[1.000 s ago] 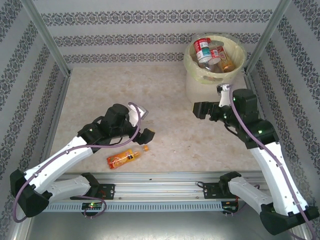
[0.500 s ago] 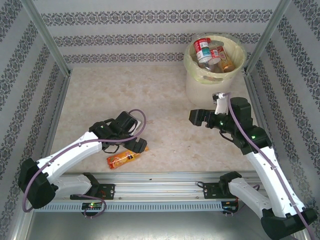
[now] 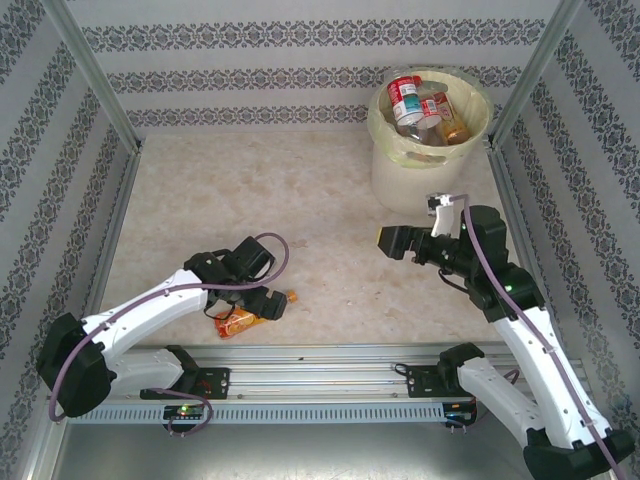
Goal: Put the plastic bottles in the bin
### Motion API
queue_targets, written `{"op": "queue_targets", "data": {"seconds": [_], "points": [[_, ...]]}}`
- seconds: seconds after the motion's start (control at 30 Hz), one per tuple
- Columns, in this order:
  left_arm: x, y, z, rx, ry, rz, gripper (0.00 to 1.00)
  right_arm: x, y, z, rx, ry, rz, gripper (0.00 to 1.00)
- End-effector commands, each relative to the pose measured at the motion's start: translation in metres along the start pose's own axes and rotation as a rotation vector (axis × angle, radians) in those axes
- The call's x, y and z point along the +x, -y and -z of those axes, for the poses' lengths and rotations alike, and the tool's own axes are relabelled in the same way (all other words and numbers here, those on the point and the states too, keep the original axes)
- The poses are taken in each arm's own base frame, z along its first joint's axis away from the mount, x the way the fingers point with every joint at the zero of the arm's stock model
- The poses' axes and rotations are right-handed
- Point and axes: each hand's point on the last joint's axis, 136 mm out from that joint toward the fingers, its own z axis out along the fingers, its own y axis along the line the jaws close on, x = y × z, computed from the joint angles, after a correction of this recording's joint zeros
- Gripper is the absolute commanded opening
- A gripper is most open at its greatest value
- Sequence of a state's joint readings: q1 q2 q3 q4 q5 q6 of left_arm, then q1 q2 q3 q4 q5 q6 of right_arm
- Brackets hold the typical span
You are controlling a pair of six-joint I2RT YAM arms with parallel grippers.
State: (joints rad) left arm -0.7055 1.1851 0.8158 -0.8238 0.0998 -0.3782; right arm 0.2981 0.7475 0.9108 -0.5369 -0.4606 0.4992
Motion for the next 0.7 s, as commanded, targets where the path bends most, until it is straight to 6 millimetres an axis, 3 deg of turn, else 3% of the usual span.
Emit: {"op": "queue_targets", "data": {"seconds": [0.0,0.3,0.67], "points": [[0.004,-0.005,-0.004,-0.043,-0.015,0.045,1.0,0.008,0.0,0.001,-0.017,-0.004,-0.01,0.98],[0.019,-0.019,-0.015,-0.12,-0.087,0.05,1.0,0.017,0.008,-0.007,-0.008,-0.02,-0.026,0.98],[0.044,-0.007,-0.024,-0.065,-0.167,0.028,1.0,0.022,0.017,-0.018,0.006,-0.046,-0.04,0.98]]}}
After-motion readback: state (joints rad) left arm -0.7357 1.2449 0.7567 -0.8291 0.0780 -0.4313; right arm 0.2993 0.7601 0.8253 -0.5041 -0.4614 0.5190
